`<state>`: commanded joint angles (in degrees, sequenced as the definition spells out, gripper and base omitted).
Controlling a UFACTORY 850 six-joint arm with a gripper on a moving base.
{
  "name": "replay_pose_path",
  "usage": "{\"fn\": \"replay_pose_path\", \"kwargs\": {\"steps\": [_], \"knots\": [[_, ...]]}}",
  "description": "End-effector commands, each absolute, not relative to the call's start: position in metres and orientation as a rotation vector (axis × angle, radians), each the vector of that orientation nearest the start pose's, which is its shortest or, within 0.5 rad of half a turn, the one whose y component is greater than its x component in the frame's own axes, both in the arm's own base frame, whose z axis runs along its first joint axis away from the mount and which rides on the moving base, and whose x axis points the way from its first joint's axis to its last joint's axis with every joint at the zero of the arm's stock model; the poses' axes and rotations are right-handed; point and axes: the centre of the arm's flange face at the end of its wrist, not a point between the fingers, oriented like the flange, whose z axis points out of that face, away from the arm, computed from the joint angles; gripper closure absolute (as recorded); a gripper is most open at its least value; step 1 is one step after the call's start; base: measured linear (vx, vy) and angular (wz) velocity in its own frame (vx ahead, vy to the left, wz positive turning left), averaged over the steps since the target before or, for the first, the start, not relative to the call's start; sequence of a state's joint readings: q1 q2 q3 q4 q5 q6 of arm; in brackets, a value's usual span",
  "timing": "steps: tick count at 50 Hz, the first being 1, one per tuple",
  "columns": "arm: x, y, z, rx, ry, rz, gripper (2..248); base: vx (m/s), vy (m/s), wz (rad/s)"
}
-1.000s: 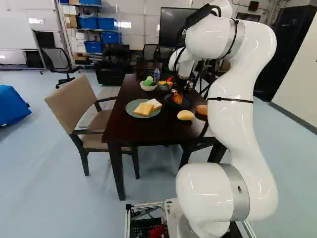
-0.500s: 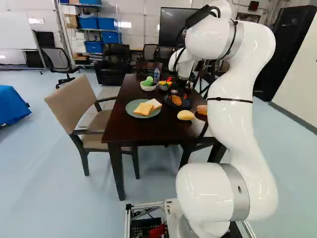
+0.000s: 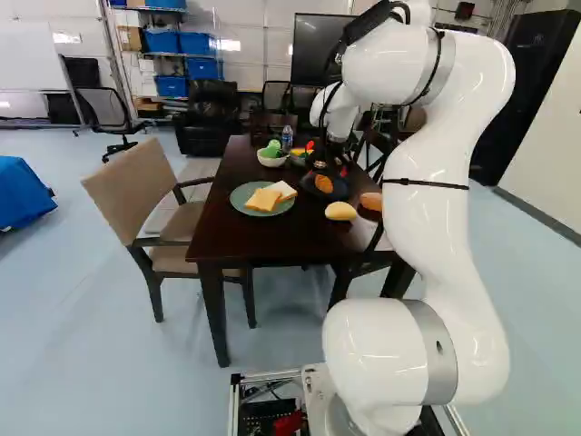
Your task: Move the croissant to the empty plate
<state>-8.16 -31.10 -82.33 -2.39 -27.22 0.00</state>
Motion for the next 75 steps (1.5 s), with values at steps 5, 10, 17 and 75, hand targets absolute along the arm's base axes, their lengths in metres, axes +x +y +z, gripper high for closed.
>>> {"fn": "replay_pose_path", "kwargs": {"steps": [5,10,17,75], "knots": [[0.654,-0.096,0.473,-3.122,0.171,-0.673,3,0.0,0.0,0.0],[0.65,-0.095,0.48,-3.12,0.17,-0.686,3,0.0,0.0,0.0],[0.645,-0.091,0.49,-3.117,0.164,-0.701,3,0.0,0.0,0.0],[0.602,-0.04,0.557,-3.093,0.051,-0.762,3,0.0,0.0,0.0]]}}
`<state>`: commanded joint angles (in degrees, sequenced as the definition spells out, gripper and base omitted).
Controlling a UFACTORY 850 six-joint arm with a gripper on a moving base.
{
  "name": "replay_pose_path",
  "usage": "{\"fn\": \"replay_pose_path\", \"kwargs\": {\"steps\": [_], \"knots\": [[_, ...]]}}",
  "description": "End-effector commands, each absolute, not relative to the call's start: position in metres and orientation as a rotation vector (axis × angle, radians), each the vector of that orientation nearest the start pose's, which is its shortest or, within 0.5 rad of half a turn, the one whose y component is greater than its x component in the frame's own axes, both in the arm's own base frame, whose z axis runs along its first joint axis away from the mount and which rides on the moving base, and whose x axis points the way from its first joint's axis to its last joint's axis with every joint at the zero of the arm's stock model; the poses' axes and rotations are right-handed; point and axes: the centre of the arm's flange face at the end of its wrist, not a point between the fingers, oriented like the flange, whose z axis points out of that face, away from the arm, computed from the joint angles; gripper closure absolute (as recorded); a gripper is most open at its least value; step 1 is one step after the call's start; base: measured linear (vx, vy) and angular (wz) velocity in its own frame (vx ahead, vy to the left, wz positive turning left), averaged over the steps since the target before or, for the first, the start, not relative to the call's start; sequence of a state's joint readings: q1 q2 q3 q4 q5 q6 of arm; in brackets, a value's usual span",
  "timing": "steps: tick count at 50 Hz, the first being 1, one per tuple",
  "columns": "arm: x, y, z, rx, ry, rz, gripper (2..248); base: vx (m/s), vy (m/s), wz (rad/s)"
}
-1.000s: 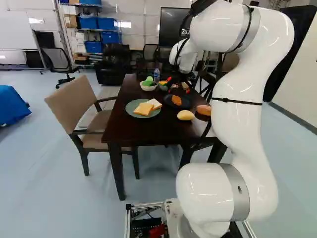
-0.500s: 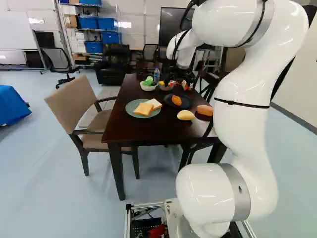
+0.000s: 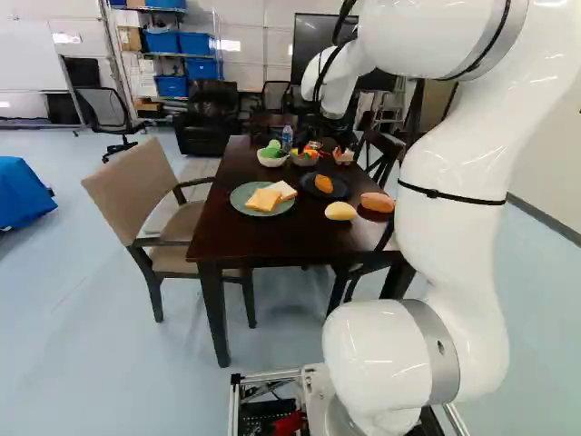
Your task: Move the croissant to the empty plate
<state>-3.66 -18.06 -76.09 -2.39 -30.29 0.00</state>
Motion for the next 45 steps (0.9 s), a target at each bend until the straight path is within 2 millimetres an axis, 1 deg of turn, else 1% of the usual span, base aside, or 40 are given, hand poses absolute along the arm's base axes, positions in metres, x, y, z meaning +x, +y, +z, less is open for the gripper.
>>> {"fn": "replay_pose_path", "kwargs": {"steps": [23,45], "knots": [[0.596,-0.039,0.552,-3.083,0.048,-0.795,3,0.0,0.0,0.0],[0.58,-0.035,0.54,-3.059,0.041,-0.871,3,0.0,0.0,0.0]]}}
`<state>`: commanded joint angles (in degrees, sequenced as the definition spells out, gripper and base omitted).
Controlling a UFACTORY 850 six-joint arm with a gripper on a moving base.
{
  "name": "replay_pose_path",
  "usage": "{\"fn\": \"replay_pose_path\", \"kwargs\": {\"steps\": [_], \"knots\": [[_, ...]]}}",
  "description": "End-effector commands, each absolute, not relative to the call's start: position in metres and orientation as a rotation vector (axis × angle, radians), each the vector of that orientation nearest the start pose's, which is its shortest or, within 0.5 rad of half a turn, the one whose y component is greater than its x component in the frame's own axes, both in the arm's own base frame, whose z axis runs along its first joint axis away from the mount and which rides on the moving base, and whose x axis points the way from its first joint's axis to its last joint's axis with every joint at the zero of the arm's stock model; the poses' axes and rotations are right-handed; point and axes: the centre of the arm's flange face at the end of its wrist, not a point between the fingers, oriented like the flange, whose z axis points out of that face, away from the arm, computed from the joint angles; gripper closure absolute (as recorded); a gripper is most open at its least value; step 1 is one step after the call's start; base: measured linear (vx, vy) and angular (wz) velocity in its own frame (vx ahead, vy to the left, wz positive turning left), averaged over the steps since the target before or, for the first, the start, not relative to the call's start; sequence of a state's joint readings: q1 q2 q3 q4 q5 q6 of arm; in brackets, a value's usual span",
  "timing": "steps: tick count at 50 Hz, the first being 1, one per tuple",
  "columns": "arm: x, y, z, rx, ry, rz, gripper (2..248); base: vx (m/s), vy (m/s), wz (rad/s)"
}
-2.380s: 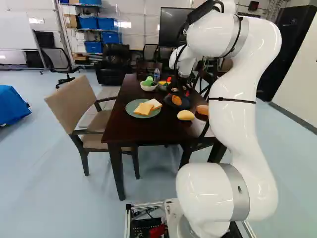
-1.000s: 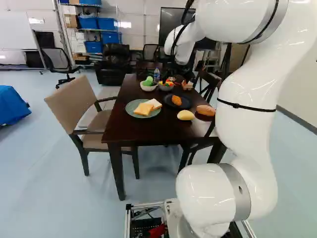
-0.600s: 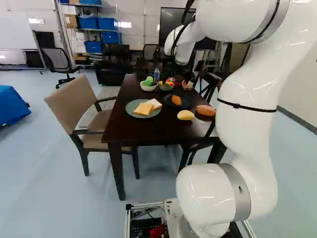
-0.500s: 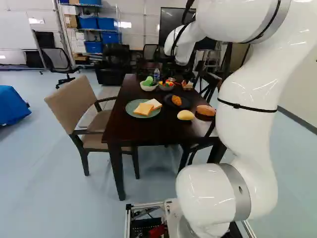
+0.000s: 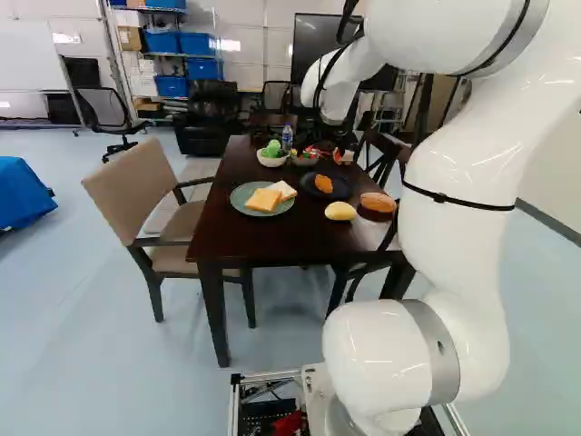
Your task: Move the croissant to the empty plate
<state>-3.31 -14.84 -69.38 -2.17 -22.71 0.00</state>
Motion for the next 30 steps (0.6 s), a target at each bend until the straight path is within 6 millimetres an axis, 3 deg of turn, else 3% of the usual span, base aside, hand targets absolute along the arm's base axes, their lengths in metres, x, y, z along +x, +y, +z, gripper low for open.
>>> {"fn": "replay_pose_path", "kwargs": {"steps": [30], "knots": [[0.54,-0.026,0.511,-2.996,0.029,-1.045,3,0.0,0.0,0.0]]}}
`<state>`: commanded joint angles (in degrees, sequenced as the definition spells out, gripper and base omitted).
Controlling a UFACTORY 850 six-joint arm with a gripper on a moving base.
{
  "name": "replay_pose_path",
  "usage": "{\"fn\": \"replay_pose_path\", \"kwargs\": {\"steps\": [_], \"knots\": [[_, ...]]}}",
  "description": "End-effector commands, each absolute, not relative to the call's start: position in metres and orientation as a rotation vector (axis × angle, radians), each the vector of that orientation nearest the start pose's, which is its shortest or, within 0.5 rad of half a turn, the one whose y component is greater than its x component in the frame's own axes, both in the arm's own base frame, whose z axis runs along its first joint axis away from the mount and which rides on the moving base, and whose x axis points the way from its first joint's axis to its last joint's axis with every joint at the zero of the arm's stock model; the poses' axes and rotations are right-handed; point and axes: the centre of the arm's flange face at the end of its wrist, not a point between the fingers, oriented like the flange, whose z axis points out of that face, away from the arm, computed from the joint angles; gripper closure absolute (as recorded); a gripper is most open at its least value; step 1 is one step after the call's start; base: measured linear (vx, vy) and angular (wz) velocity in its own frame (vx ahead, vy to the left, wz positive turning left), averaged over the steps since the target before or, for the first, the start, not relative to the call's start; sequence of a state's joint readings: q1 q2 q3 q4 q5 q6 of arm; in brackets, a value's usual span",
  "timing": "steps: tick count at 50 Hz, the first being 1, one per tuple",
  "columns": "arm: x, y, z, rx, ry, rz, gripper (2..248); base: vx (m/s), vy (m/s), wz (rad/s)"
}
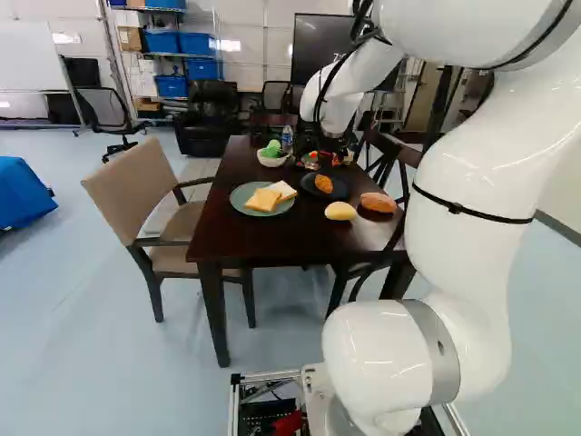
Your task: Move the croissant to the empty plate
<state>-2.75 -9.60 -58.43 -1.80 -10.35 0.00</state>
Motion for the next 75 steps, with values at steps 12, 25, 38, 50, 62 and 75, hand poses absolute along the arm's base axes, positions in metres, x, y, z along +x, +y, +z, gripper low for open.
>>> {"fn": "replay_pose_path", "kwargs": {"steps": [12,25,38,50,62,75], "knots": [[0.516,-0.022,0.495,-2.958,0.023,-1.135,3,0.0,0.0,0.0],[0.485,-0.017,0.476,-2.908,0.017,-1.245,3,0.0,0.0,0.0],[0.447,-0.013,0.454,-2.848,0.012,-1.366,3,0.0,0.0,0.0],[0.412,-0.009,0.435,-2.791,0.008,-1.468,3,0.0,0.0,0.0],[0.38,-0.006,0.418,-2.74,0.006,-1.555,3,0.0,0.0,0.0],[0.35,-0.004,0.403,-2.69,0.004,-1.635,3,0.0,0.0,0.0]]}}
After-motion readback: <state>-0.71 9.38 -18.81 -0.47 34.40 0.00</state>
